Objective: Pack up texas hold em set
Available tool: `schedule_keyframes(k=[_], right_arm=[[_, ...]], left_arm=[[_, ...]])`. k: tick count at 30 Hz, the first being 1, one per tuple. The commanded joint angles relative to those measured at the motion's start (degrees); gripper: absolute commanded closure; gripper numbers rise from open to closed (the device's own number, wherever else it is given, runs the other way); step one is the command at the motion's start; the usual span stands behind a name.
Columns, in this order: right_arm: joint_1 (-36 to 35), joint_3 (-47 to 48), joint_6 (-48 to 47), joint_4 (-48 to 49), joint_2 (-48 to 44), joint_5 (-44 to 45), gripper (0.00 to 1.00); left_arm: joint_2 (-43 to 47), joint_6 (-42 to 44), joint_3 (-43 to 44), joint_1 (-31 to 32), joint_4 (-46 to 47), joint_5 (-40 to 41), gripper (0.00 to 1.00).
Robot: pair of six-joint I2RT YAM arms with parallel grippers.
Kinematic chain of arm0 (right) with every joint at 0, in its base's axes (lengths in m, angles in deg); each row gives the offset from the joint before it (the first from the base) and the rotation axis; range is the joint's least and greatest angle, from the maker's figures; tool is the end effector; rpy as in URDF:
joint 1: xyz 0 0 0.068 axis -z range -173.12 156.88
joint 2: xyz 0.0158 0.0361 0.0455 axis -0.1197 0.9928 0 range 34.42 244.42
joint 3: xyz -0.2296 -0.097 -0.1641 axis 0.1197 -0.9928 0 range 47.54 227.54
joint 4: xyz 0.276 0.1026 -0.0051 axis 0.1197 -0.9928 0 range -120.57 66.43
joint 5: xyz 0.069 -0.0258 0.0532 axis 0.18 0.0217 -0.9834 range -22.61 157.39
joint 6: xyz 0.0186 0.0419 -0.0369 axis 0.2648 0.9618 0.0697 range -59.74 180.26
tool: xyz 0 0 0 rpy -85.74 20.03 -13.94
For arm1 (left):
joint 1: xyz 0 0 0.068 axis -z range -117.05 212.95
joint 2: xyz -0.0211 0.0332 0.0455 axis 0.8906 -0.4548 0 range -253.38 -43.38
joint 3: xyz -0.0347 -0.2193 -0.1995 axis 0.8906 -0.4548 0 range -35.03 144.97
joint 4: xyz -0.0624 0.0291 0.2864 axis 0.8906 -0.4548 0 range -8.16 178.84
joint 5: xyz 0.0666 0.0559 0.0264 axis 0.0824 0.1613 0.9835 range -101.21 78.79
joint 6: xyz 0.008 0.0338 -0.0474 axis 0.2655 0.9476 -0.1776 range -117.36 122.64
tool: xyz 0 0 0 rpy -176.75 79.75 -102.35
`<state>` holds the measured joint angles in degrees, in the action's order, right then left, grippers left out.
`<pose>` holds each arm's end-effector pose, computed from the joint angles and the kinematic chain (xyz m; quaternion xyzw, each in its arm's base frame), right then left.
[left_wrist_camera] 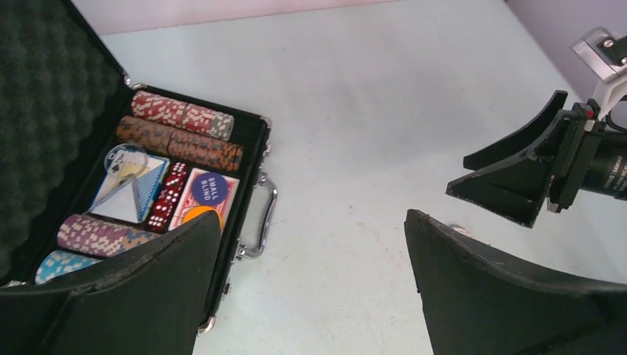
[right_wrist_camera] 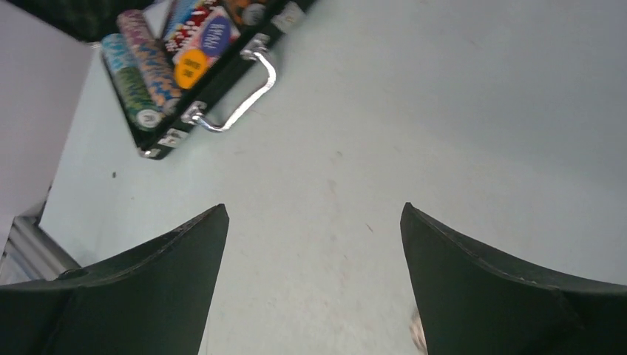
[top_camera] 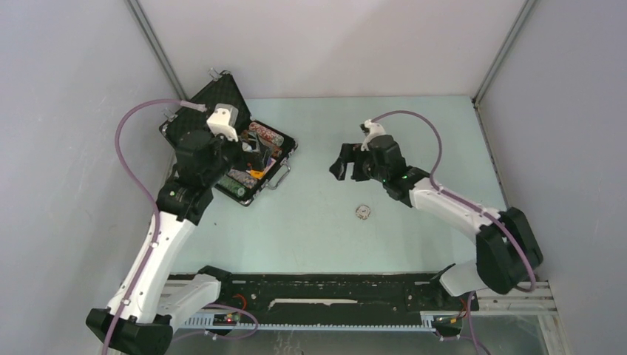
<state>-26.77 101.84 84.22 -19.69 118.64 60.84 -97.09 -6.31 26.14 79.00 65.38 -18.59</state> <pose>0.3035 0.2080 0.2636 -0.1016 0.8413 0.2972 0.4399 0.2192 -0.0688 0.4113 0.0880 0.7931 -0.1801 0.5752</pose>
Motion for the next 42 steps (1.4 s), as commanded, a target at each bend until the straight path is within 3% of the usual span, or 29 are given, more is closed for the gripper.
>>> schedule_keyframes(k=[1,6,12,14,16,18,21,23,26,33,37,42], right_arm=[[2.8,2.4,7.5,-21.7,-6.2,11.1,0.03],[4.5,4.4,20.3,-37.1,-6.8,14.2,0.00],[-4.3,11.8,23.1,-48.1,-7.6,29.5,0.00],[-4.5,12.0,26.8,-49.9,-8.5,31.0,0.00],[-1.2,12.0,30.8,-52.4,-8.2,27.1,0.00],[4.3,12.0,28.6,-51.1,-6.5,14.9,0.00],[9.2,12.0,28.7,-50.9,-2.4,3.7,0.13],[9.8,12.0,30.8,-52.0,0.0,2.5,0.13],[9.2,12.1,33.3,-51.4,3.7,0.3,0.01],[9.9,13.1,45.0,-56.2,12.2,-2.3,0.00],[9.1,16.4,45.9,-59.3,18.8,-3.9,0.00],[8.5,16.7,48.9,-58.0,20.4,-3.4,0.00]], left_arm=[[1.9,-2.7,-0.2,0.1,2.8,-4.9,0.00],[3.0,-4.0,0.1,0.1,3.1,-7.3,0.00],[3.3,-3.6,0.2,1.5,2.8,-6.8,0.00],[3.4,-3.4,0.2,1.8,2.8,-6.7,0.00],[3.4,-3.5,0.2,1.9,2.8,-6.9,0.00],[3.5,-3.5,0.0,1.9,2.8,-6.8,0.00],[3.9,-3.4,0.1,1.8,2.8,-6.5,0.00],[4.0,-3.4,0.0,1.8,2.8,-6.4,0.00],[4.1,-3.4,0.1,1.9,2.8,-6.6,0.00],[3.8,-3.7,0.4,1.9,2.8,-7.5,0.00],[3.5,-3.9,0.5,1.9,2.6,-7.7,0.00],[3.3,-3.8,0.8,2.4,2.2,-7.8,0.00]])
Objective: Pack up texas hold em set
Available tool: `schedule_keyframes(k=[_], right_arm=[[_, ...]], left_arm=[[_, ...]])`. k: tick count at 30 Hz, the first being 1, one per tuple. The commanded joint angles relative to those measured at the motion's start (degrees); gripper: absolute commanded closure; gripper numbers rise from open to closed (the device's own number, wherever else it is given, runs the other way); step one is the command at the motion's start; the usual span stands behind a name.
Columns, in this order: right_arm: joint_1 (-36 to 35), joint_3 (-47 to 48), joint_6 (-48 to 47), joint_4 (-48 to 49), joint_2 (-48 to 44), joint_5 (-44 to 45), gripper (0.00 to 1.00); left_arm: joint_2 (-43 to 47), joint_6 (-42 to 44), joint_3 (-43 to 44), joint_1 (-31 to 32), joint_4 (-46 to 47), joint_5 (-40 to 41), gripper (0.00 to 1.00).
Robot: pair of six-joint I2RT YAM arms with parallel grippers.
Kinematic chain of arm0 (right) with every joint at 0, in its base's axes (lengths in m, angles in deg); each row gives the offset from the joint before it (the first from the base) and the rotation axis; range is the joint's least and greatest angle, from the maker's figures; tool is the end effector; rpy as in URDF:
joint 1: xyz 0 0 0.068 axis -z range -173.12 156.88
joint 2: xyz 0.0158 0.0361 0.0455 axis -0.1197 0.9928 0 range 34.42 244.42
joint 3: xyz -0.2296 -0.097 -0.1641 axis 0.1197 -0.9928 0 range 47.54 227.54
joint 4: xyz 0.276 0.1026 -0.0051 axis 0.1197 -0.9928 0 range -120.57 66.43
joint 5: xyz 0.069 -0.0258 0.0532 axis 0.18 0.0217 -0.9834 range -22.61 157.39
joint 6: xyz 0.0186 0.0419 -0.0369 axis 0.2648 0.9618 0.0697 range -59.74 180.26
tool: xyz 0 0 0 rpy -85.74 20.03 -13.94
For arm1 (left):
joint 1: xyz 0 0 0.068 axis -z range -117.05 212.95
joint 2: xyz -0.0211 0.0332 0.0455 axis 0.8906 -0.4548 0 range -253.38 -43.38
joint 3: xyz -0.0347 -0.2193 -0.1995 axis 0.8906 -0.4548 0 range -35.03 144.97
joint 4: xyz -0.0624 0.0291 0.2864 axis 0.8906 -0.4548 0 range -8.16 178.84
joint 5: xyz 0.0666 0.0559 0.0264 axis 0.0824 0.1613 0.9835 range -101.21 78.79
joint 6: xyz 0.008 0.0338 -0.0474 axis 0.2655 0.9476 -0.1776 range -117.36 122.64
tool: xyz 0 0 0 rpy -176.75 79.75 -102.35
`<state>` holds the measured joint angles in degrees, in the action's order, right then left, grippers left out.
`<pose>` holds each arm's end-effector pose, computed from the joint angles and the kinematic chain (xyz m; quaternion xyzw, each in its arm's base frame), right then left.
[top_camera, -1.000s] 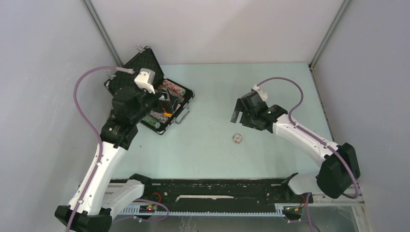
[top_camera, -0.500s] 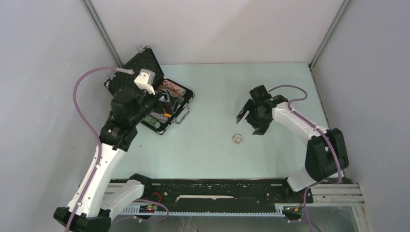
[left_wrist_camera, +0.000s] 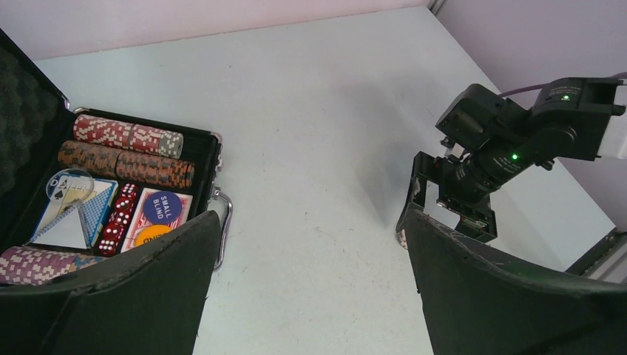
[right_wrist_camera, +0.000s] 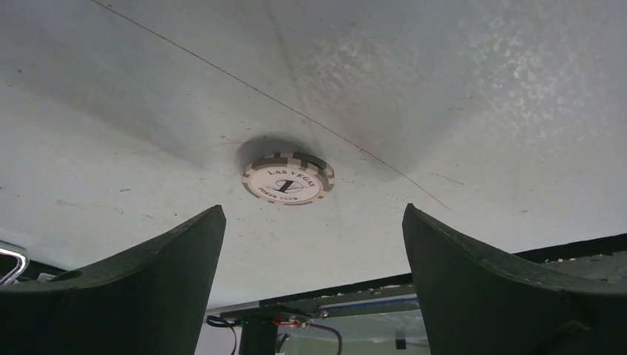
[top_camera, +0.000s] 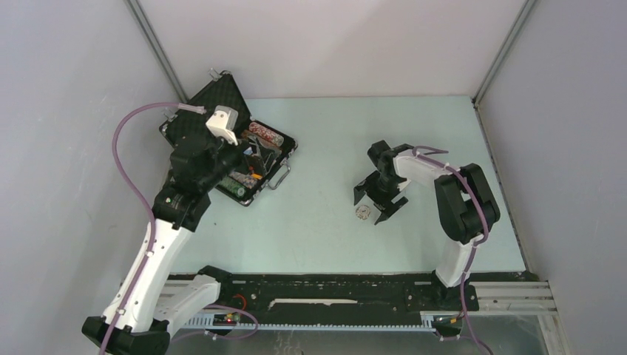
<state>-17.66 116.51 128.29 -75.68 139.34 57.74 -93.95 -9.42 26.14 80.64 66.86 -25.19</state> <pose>0.3250 0.1563 0.1623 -0.3678 -0.9259 -0.0703 0.0492 0.1995 -0.0745 0.4255 0.1147 0.7633 -0.2524 0.5835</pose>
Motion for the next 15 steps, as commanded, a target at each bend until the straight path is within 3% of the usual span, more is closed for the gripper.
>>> schedule_keyframes(k=[1,15], right_arm=[[-0.5,2.0,5.3,-2.0,-0.2,0.3,0.00],[0.6,2.1,7.8,1.1,3.2,3.2,0.01]], left_arm=[[0.1,-0.7,0.9,0.8,0.6,-1.1,0.00],[-0.1,-0.4,1.6,1.2,-0.6,-0.1,0.00]])
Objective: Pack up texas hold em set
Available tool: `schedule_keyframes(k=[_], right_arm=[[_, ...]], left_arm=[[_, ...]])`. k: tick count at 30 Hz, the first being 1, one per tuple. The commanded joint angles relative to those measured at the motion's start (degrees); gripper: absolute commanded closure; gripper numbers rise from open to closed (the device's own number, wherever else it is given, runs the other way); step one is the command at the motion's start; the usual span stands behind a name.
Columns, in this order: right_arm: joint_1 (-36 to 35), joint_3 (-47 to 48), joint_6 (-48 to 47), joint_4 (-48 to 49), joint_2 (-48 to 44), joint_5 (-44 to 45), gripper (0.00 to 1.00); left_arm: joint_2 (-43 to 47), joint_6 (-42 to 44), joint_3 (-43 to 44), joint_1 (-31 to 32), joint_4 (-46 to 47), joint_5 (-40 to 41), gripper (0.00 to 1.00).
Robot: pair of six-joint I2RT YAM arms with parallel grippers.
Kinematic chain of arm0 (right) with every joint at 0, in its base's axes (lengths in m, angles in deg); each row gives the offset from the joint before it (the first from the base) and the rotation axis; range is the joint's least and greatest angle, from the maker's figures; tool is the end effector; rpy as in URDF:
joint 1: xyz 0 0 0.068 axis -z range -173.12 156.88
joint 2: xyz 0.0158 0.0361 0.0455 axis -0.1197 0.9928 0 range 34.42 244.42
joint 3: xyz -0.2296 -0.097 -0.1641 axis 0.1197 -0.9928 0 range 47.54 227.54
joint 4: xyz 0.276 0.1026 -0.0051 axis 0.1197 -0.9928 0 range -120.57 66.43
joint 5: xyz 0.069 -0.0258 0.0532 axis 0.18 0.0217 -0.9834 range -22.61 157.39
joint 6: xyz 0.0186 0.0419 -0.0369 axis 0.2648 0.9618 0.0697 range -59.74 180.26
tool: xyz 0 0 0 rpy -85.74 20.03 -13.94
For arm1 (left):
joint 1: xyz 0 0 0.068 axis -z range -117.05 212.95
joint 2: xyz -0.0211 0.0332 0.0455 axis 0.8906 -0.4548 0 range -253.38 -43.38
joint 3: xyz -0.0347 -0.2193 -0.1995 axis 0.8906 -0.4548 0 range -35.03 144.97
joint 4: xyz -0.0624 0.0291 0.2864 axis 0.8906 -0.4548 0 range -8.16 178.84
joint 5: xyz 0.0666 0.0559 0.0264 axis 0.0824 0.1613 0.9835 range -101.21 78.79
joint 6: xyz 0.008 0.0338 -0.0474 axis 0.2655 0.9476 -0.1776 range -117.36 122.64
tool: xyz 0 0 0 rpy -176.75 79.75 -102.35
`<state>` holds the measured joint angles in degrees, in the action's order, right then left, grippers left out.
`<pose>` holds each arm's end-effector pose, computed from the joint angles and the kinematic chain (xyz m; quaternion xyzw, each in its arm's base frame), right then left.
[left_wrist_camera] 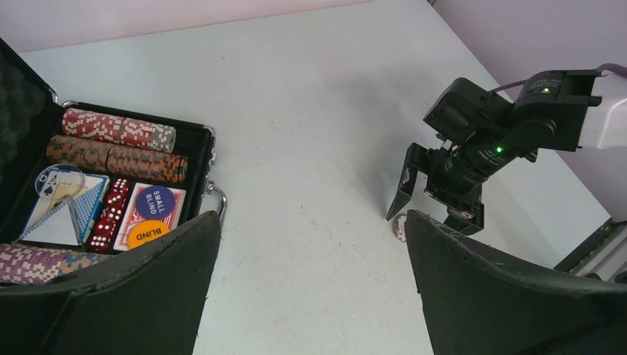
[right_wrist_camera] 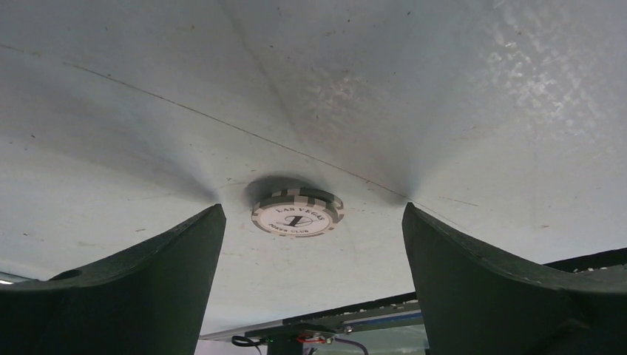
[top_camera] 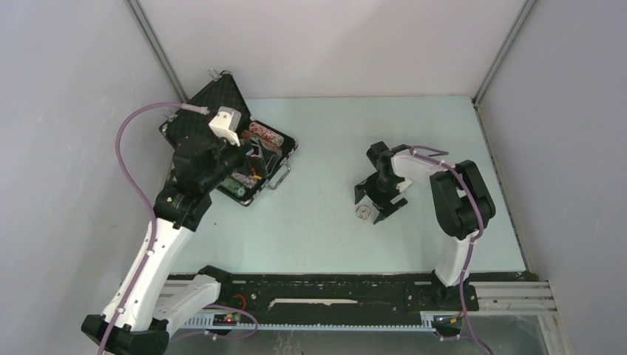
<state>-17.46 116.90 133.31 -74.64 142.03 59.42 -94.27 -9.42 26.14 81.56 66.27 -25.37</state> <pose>0.3312 0.1564 0.1478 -0.4110 -0.9089 -0.0503 0.0484 0.1997 -0.0783 0.4232 0.1213 0.7672 -0.2572 0.5750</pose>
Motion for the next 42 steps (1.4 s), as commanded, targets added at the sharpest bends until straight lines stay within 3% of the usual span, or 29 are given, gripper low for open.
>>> schedule_keyframes(k=[1,10,20,29,37,42], right_arm=[[0.3,1.7,3.1,0.2,0.7,1.6,0.02],[-0.9,1.7,6.2,-1.2,2.4,1.4,0.07],[-2.4,1.7,8.5,0.9,3.6,1.8,0.23],[-3.8,1.7,9.6,1.5,4.3,4.5,0.31],[-5.4,1.7,10.3,1.2,3.9,7.5,0.44],[-5.5,1.7,9.8,1.0,2.7,8.0,0.60]], left_arm=[[0.2,-0.4,1.5,0.3,0.0,0.2,0.00],[0.7,-0.4,1.8,0.3,-0.9,2.8,0.00],[0.7,-0.5,1.8,0.3,-0.8,2.5,0.00],[0.8,-0.5,1.9,0.3,-0.9,2.5,0.00],[0.7,-0.7,1.7,0.3,-0.8,2.5,0.00],[0.8,-0.9,1.4,0.4,-0.3,2.3,0.00]])
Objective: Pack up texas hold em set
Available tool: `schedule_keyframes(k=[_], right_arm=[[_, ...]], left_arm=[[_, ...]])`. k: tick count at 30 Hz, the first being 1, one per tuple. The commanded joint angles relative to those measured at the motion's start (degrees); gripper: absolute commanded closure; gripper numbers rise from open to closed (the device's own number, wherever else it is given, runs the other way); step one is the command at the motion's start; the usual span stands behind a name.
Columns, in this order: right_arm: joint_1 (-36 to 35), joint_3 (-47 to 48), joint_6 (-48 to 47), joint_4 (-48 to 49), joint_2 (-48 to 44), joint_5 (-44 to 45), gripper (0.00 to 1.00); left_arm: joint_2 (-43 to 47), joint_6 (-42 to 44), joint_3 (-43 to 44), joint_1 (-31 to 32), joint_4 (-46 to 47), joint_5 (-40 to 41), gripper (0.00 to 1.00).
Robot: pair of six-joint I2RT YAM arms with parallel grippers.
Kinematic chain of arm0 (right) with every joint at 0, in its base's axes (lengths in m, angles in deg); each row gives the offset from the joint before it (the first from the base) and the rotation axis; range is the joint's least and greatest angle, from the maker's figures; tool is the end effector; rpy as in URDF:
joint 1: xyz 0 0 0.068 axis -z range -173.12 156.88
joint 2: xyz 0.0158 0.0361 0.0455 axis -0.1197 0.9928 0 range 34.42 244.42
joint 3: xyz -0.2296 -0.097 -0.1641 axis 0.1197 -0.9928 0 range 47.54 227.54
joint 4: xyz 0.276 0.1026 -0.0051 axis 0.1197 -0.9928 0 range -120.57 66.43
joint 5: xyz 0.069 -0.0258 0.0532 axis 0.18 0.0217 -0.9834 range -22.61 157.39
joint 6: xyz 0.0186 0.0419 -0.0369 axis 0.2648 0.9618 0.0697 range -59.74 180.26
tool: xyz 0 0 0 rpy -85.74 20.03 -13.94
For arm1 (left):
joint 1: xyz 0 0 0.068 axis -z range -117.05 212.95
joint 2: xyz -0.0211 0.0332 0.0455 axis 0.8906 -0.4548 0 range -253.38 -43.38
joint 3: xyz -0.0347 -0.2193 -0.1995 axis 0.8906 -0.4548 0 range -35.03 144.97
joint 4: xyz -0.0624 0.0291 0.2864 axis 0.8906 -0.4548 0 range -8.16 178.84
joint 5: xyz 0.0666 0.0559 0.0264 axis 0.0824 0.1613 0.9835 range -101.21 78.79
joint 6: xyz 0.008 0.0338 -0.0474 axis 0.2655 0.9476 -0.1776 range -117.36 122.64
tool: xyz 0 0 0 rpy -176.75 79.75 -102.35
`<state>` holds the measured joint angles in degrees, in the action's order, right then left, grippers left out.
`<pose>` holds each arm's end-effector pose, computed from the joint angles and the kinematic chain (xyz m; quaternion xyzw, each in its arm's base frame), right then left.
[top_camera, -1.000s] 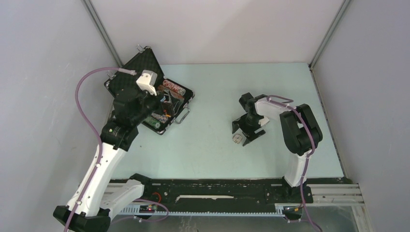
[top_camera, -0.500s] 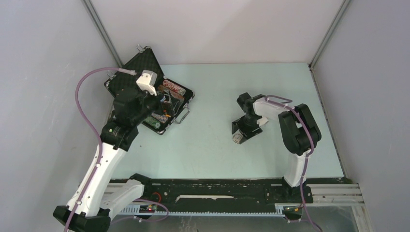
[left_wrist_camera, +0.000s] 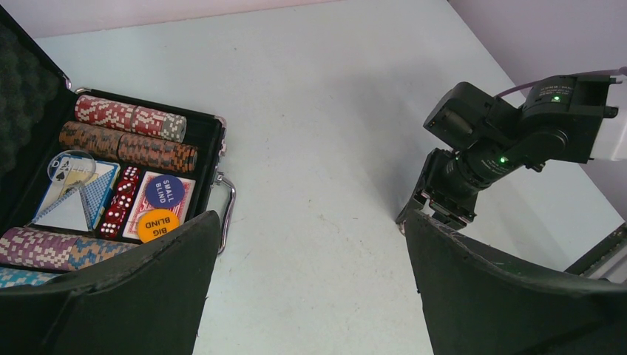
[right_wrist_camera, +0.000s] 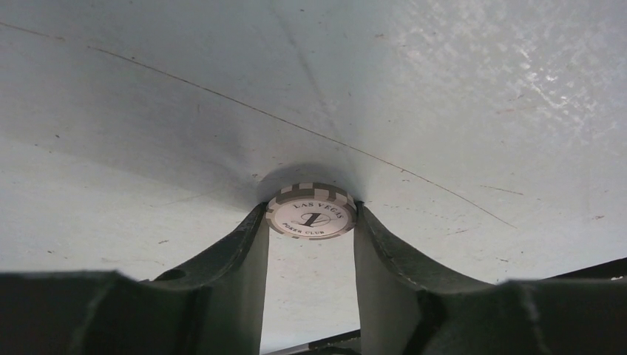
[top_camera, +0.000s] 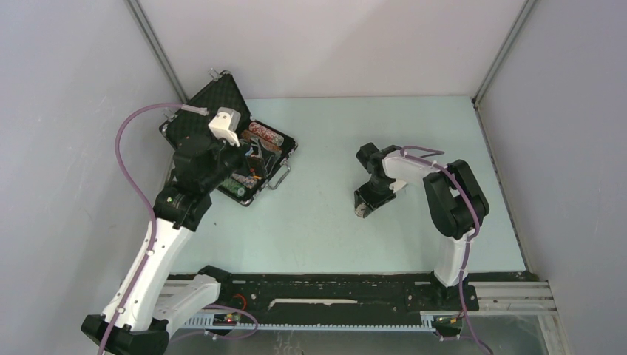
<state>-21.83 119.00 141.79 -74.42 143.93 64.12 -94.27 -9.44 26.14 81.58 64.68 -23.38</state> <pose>0.3291 0.1831 0.1453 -0.4444 -0.8953 -0.0241 0.0180 0.1997 -0.0769 0.4201 0.1100 0.7779 -0.2428 0.5690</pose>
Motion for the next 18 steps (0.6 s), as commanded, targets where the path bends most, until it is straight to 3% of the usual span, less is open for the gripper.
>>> schedule_keyframes(k=[1,4,7,13,18], right_arm=[[-1.1,-0.5,1.3,0.8,0.5,3.3,0.66],[-1.2,-0.5,1.0,0.8,-0.6,3.3,0.79],[-1.2,-0.4,0.8,0.6,-1.6,3.2,0.99],[-1.1,-0.4,-0.5,-0.1,-3.1,1.4,1.00],[-0.9,-0.4,-1.0,-0.9,-5.1,0.3,1.00]], left_arm=[[0.7,-1.0,1.3,0.3,1.4,0.0,0.00],[0.7,-1.2,0.9,0.3,1.9,0.0,0.00],[0.7,-1.3,0.5,0.3,2.5,-0.1,0.00],[-1.5,-4.4,-0.9,0.3,5.1,-3.7,0.00],[-4.6,-13.4,-3.1,0.5,9.5,-8.3,0.00]])
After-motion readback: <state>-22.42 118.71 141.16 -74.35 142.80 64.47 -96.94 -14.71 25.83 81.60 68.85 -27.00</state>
